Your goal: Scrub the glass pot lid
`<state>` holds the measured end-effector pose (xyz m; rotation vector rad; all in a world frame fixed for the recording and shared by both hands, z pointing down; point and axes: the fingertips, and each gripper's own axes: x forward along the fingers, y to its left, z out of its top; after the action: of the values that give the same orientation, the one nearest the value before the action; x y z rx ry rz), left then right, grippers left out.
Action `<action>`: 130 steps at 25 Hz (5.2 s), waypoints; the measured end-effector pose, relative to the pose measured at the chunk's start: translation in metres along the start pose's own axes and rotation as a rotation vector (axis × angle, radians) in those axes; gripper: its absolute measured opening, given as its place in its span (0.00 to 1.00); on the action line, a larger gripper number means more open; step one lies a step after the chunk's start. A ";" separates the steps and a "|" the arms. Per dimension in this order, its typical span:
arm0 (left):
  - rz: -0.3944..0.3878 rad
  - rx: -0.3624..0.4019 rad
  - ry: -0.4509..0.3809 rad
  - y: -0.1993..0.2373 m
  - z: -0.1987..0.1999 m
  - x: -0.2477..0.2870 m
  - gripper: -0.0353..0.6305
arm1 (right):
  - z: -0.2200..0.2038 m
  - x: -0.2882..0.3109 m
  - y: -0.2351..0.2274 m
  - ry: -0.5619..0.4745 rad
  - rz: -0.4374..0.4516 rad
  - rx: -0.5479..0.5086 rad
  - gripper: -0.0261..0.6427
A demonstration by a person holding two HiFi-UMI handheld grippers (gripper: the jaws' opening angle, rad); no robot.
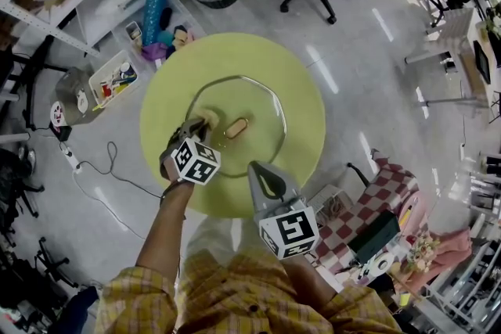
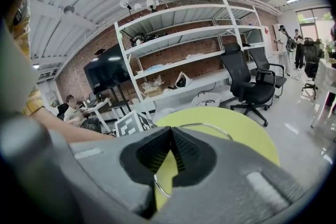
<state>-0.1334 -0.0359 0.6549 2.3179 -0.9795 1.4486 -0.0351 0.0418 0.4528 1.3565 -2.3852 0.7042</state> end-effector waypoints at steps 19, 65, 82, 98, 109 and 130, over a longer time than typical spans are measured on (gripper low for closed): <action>0.002 -0.014 -0.010 -0.046 -0.007 -0.015 0.11 | -0.001 -0.027 0.006 -0.022 0.005 -0.017 0.04; -0.059 -0.184 0.013 -0.129 -0.046 -0.047 0.10 | -0.002 -0.078 0.037 0.007 0.004 -0.096 0.04; -0.069 -0.367 -0.033 -0.135 -0.045 -0.053 0.10 | -0.006 -0.087 0.028 0.020 -0.025 -0.092 0.04; -0.077 -0.265 -0.049 -0.157 -0.029 -0.043 0.10 | -0.018 -0.092 0.008 0.026 -0.052 -0.069 0.04; -0.117 -0.202 -0.058 -0.173 -0.010 -0.039 0.10 | -0.021 -0.096 -0.001 0.027 -0.073 -0.054 0.04; -0.156 -0.040 -0.035 -0.182 0.011 -0.025 0.10 | -0.015 -0.086 -0.020 0.028 -0.091 -0.037 0.04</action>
<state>-0.0148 0.1043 0.6538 2.3404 -0.8086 1.3197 0.0256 0.1024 0.4283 1.4208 -2.2873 0.6470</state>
